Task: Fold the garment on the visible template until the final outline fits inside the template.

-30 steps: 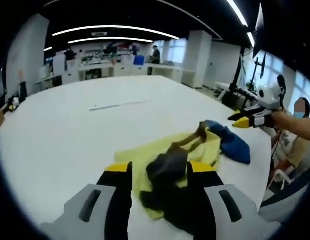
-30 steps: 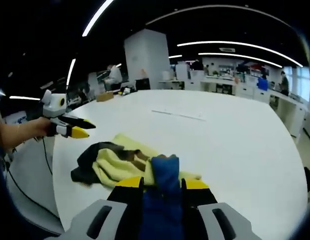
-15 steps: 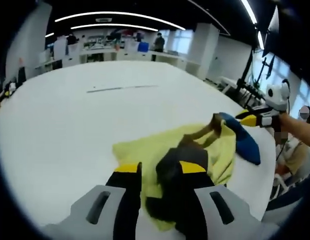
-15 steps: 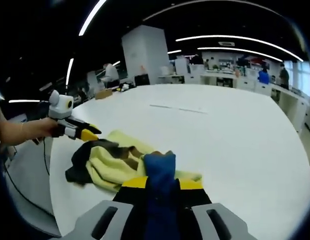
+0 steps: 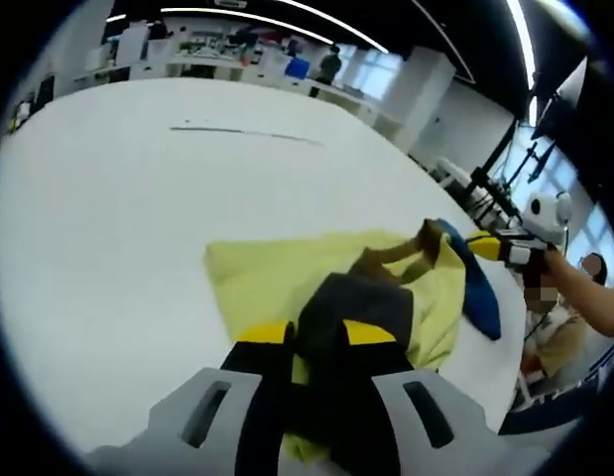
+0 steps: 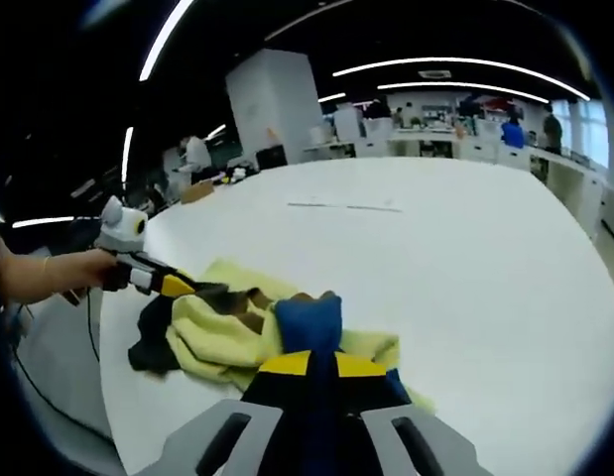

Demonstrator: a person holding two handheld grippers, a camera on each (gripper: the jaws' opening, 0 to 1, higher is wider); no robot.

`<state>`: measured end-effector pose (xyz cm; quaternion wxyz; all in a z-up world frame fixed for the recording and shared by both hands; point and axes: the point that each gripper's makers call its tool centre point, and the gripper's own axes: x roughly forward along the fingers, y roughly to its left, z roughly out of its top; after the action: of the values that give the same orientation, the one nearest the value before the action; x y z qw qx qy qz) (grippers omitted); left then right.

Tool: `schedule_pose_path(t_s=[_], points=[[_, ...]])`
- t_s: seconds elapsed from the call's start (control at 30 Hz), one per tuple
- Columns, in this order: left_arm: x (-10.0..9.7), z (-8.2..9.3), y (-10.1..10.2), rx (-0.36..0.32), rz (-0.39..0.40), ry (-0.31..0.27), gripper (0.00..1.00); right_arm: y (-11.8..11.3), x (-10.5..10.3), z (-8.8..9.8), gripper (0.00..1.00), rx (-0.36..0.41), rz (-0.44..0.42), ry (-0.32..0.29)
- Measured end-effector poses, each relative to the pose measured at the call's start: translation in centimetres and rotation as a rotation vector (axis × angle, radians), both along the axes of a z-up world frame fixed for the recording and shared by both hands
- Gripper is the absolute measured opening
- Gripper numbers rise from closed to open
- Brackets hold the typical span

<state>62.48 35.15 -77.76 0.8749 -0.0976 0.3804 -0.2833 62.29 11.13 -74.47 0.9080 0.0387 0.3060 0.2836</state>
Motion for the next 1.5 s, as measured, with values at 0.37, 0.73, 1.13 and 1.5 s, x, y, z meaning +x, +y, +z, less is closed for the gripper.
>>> schedule_pose_path(t_s=[0.37,0.73,1.13,1.5], points=[[0.1,2.0,0.2,0.047,-0.011,-0.120,0.00,-0.3,-0.2,0.7,0.00,-0.004,-0.009,-0.018],[0.2,6.7,0.9,0.023,0.009,-0.274,0.00,-0.6,-0.2,3.3,0.00,0.045,-0.023,-0.078],[0.7,13.3,1.1,-0.044,0.050,-0.422,0.00,-1.4,0.8,7.1,0.00,0.052,-0.038,-0.153],[4.5,17.1,2.3,-0.055,0.170,-0.553,0.00,-2.2,4.1,9.9,0.00,0.041,-0.116,-0.224]])
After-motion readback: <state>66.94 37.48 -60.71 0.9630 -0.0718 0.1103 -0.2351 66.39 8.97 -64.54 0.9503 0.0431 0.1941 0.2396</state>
